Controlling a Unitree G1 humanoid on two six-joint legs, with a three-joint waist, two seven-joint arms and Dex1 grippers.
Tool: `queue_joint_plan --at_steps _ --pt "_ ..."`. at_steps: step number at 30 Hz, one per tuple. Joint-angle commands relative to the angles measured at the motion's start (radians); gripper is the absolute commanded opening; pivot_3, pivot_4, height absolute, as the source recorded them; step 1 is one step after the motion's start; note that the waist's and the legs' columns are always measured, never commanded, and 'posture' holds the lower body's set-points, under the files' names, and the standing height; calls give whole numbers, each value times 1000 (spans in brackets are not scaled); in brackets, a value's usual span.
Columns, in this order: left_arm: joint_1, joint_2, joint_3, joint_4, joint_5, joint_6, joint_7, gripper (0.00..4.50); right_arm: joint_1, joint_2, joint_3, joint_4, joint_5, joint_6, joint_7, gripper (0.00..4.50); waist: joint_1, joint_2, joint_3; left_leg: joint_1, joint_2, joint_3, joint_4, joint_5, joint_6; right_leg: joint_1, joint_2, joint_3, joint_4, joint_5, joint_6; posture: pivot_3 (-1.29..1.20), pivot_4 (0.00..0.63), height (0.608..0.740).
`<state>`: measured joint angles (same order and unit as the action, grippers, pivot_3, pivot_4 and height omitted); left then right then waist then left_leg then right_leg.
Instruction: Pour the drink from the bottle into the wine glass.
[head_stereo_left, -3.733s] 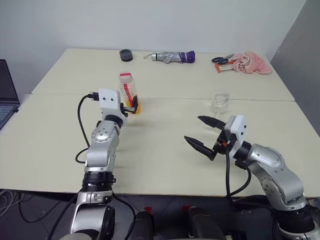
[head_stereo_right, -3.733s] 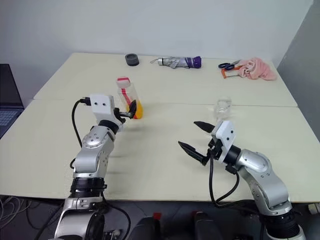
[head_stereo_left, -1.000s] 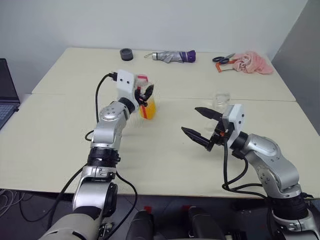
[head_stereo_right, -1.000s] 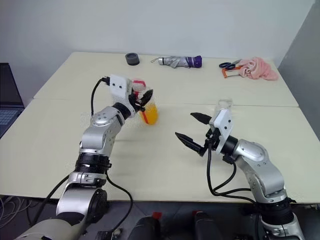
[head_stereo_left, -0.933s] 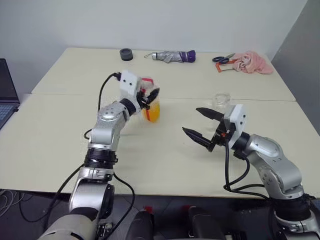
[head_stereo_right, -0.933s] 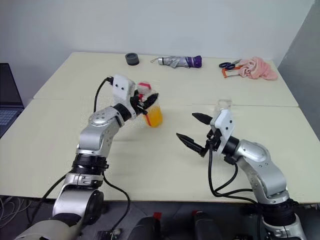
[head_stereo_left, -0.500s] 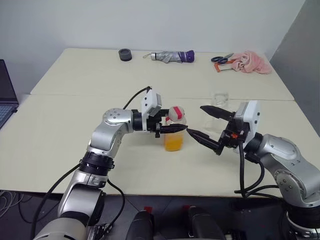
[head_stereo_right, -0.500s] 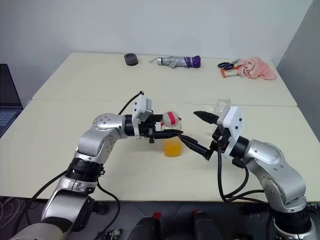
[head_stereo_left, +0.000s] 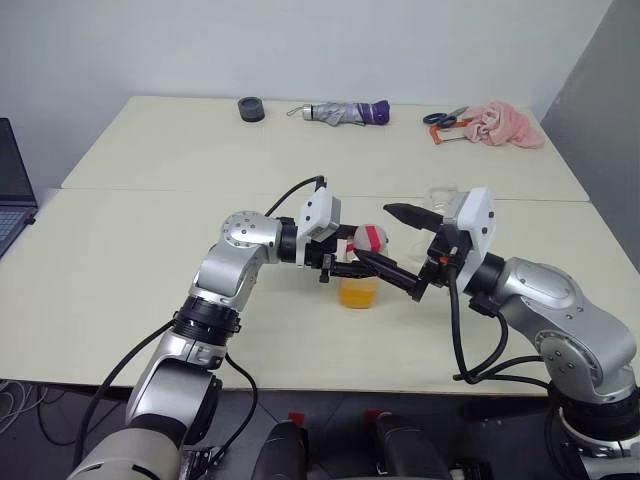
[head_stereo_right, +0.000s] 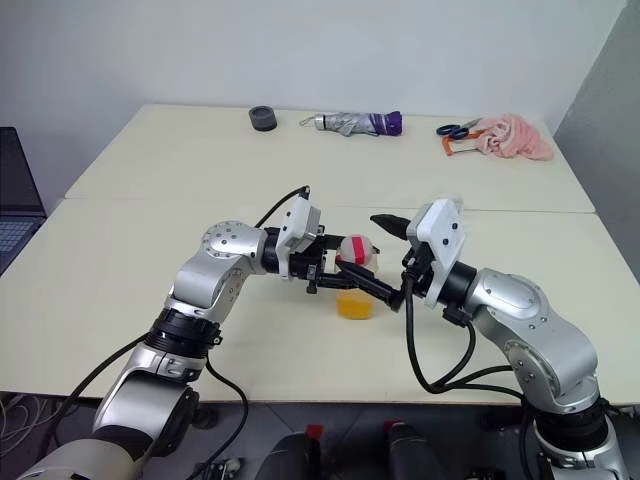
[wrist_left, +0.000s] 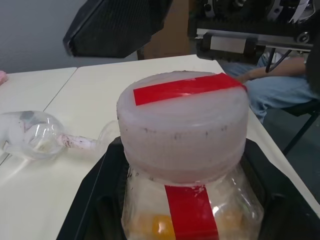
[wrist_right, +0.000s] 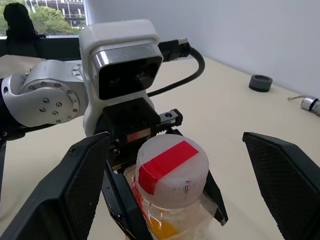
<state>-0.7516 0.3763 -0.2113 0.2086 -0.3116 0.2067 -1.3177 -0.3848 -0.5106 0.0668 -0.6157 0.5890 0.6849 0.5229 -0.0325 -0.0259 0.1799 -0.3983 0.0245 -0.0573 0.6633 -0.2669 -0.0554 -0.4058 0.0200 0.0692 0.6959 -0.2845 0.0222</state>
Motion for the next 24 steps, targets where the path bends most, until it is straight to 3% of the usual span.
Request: queue_joint_plan --at_steps 1,7,10,15,16,20,24 --pt "-9 -5 1 -29 -3 -22 5 2184 -32 7 14 3 -30 -29 6 4500 0 0 0 0 0 0 0 0 0 0 0 0 0 0 0 0 150 740" --pt "-6 -6 4 -32 1 -22 8 2184 -55 36 34 40 -61 -40 3 4500 0 0 0 0 0 0 0 0 0 0 0 0 0 0 0 0 150 740" --pt "-5 -8 6 -34 1 -22 14 2184 -55 50 31 46 -59 -40 9 3949 0 0 0 0 0 0 0 0 0 0 0 0 0 0 0 0 150 740" --pt "-3 -7 9 -33 -3 -22 17 2184 -52 59 28 57 -27 -46 66 2104 0 0 0 0 0 0 0 0 0 0 0 0 0 0 0 0 150 740" --pt "-4 -7 11 -34 -7 -21 17 2184 -52 59 29 62 -15 -57 97 1889 0 0 0 0 0 0 0 0 0 0 0 0 0 0 0 0 150 740" --pt "-14 -10 18 -37 -22 -11 10 2184 -100 31 51 134 0 -122 271 1893 -1 0 0 0 0 0 0 0 0 0 0 0 0 0 0 0 150 740" --pt "-32 0 25 -56 -55 23 -30 2184 -278 -58 118 370 -68 -259 594 1893 -4 2 2 1 0 1 1 0 0 0 0 0 0 0 0 0 150 740"
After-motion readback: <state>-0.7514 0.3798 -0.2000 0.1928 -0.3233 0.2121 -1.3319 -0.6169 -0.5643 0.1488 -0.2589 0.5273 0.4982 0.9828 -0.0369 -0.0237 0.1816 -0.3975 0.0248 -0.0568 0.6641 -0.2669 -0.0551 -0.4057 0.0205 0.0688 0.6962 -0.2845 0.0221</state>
